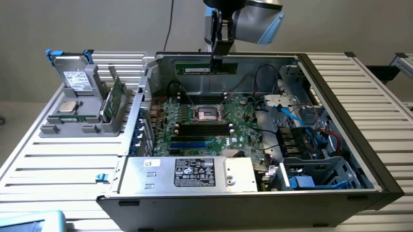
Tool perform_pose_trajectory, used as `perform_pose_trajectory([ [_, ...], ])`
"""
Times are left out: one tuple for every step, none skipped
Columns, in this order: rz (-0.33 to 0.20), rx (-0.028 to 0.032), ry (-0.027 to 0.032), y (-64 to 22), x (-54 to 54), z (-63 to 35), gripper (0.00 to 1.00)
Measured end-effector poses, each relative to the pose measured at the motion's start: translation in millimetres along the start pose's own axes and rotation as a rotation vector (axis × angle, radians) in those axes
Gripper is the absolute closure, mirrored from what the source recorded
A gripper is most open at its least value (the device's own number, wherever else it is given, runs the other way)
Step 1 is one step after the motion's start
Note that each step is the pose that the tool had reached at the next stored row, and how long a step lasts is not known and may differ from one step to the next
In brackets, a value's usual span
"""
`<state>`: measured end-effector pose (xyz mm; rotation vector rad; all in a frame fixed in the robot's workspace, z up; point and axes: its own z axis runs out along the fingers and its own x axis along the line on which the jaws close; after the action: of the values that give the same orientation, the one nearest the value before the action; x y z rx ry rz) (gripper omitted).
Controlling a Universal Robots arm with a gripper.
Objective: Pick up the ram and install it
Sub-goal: 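Insert the ram into the slot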
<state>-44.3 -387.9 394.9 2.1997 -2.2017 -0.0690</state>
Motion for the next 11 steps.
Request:
perform_pose_trajectory([
  [0.001, -0.0001, 0.0004, 0.0, 0.0, 0.5, 0.87],
  [0.001, -0.0001, 0.0016, 0.0, 0.0, 0.8, 0.87],
  [0.001, -0.0001, 0.0020, 0.0, 0.0, 1.2, 0.87],
  [0.001, 0.0001, 0.0027, -0.1, 0.0, 1.7, 0.87],
  [0.001, 0.0008, 0.0066, 0.1, 0.0, 2.4, 0.87],
  [0.001, 0.0011, 0.0138, 0.0, 0.0, 3.2, 0.87],
  [0.002, 0.0012, 0.0209, 0.0, -0.2, 3.8, 0.87],
  [0.002, 0.0012, 0.0278, 0.0, -0.6, 4.7, 0.87],
  [0.002, 0.0012, 0.0313, 0.1, -1.3, 5.7, 0.87],
  [0.002, 0.0011, 0.0320, 0.1, -1.9, 7.5, 0.87],
  [0.002, 0.0013, 0.0318, 0.2, -2.0, 9.4, 0.87],
])
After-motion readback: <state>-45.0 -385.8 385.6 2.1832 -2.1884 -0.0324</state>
